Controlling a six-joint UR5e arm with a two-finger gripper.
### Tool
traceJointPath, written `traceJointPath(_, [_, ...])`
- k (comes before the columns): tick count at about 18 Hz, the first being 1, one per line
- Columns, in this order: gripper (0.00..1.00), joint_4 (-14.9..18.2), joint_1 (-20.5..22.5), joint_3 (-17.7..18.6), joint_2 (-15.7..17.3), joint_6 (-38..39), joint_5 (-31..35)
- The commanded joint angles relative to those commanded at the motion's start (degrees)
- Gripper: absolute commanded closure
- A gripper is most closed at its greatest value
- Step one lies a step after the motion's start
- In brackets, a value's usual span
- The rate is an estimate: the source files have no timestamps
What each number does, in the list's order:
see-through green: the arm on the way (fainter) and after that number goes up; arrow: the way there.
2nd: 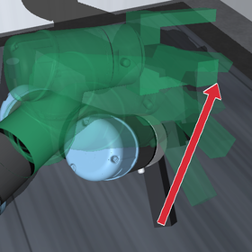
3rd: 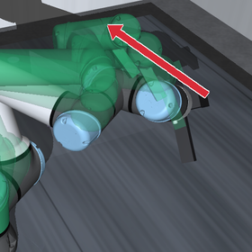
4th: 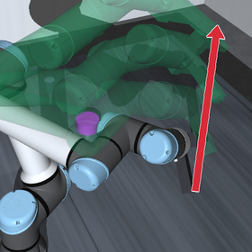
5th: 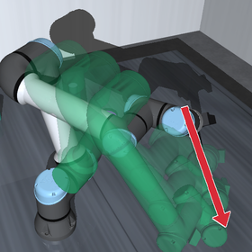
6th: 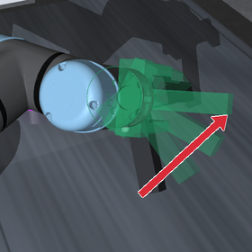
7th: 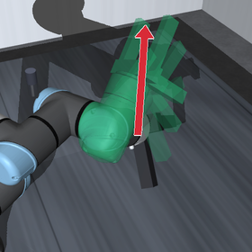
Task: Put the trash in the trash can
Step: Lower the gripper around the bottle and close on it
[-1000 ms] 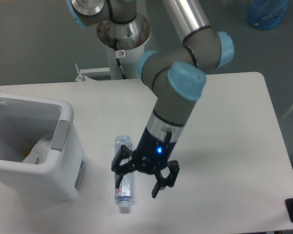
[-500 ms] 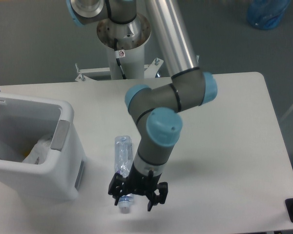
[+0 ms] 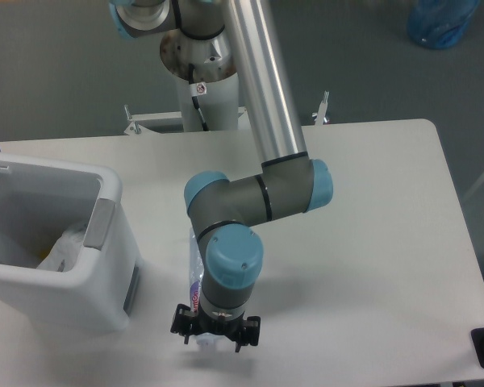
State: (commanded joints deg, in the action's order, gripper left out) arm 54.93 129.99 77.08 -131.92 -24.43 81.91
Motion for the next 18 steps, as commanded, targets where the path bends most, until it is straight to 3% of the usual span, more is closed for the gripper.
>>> traceJointPath(3, [0.04,1.1,0.0,-0.1,-0.1,-0.3,0.0])
traceJointPath(6, [0.26,1.1,0.0,-0.1,-0.3,-0.3,0.0])
traceJointPath(10, [0.68,1.6,0.0,-0.7,-0.7,-0.3,0.0])
traceJointPath(13, [0.94,1.9,0.0,-0.8,-0.7,-0.3,0.0])
traceJointPath(14, [0.98,1.9,0.0,-0.8,-0.7,-0.3,0.0])
traceJointPath(18, [1.00,2.1,-0.1,-0.9,0.2,-0.3,0.0])
